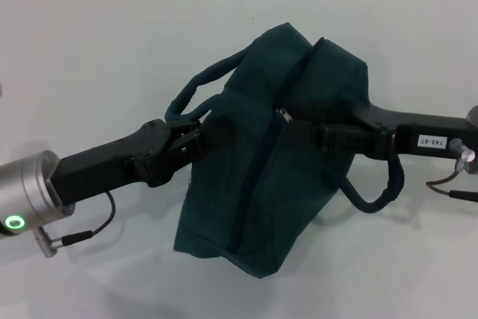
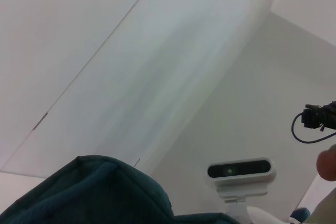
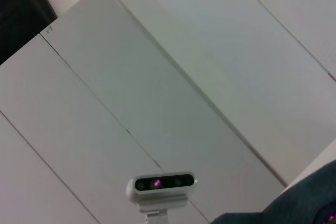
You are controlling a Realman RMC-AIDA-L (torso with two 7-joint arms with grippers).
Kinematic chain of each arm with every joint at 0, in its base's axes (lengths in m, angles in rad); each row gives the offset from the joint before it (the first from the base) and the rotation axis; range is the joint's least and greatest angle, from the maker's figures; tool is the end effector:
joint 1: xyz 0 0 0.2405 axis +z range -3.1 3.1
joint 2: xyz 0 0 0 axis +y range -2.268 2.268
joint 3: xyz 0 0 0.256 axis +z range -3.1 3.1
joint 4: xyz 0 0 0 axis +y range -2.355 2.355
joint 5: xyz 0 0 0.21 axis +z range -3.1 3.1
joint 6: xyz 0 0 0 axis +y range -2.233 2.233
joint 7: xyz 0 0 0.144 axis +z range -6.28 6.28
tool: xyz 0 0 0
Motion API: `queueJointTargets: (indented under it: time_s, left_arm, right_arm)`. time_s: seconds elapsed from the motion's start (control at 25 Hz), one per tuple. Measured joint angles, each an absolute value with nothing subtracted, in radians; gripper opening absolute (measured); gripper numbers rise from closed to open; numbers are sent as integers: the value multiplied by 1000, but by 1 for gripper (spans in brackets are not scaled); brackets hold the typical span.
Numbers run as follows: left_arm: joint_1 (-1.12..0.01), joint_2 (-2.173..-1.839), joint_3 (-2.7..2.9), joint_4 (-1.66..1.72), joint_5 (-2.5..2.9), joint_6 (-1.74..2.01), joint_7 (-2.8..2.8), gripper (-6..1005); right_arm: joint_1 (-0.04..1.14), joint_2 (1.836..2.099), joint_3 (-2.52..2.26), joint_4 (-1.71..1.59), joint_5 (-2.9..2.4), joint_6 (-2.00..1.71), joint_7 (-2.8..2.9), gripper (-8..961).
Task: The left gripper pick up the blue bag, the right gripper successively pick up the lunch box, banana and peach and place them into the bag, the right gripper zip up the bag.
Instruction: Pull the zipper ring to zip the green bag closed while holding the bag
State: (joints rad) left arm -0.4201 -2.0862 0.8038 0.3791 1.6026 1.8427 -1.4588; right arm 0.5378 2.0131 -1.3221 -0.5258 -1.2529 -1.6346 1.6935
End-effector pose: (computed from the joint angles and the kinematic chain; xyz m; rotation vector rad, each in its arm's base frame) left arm -0.2481 0.2630 -0.0160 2.5706 1.0042 1.4590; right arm 0.1935 0.3121 -0.0223 2.5797 -0.9519 -1.1613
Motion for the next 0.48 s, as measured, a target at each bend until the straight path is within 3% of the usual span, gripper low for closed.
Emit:
queueJointTargets:
  time_s: [0.48]
  left_arm:
    - [-420,-2087,804,373,1602,1842,-1459,65]
  right_arm:
    - [525,1999,-1320,-519,-1288,-1653,1715,666]
